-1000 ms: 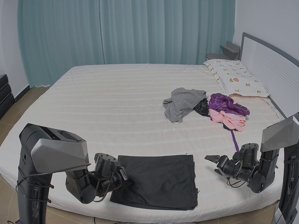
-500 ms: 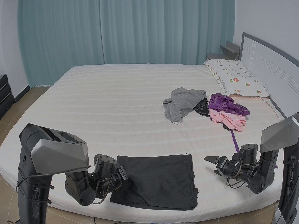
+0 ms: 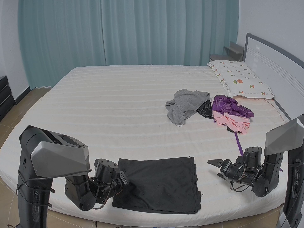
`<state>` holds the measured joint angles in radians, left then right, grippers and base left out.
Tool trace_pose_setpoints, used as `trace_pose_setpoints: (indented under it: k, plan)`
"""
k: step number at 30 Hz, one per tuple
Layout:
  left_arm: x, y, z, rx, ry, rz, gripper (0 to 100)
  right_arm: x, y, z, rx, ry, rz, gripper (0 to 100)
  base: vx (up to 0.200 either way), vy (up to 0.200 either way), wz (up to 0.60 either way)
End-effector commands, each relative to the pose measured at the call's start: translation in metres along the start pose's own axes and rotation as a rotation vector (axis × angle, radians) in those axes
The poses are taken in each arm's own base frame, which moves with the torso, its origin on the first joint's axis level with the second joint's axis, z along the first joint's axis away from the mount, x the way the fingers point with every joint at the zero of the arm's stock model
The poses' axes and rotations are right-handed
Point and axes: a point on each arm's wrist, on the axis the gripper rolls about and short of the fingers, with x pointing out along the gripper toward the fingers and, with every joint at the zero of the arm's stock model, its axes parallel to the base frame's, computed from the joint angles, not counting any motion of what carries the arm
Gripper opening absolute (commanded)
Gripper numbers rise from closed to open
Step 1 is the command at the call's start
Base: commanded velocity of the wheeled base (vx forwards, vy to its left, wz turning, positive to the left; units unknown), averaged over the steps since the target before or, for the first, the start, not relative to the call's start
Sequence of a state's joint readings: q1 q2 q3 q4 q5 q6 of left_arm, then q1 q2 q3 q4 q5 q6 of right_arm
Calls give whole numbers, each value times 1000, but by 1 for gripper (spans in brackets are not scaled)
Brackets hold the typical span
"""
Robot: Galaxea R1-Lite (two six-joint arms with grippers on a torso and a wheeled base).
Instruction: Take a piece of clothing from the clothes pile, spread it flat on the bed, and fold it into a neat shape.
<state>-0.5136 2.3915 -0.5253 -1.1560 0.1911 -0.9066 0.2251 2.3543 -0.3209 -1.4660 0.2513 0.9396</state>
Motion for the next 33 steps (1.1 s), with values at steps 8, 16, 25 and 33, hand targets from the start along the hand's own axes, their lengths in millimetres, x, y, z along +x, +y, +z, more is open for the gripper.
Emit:
trace_pose_setpoints:
  k: [8, 16, 25, 33]
  plan:
    - [-1, 1, 1, -13, -8, 7, 0, 0, 0, -1, -1, 3, 0, 100, 0, 0, 0]
    - [-1, 1, 1, -13, -8, 7, 0, 1, -1, -1, -1, 4, -3, 100, 0, 0, 0]
    - [-1, 0, 1, -13, -9, 6, 0, 1, -1, -1, -2, 4, -3, 100, -133, 0, 0]
    - [5, -5, 8, -29, -38, -18, 0, 1, -1, -1, -2, 4, -3, 100, 0, 0, 0]
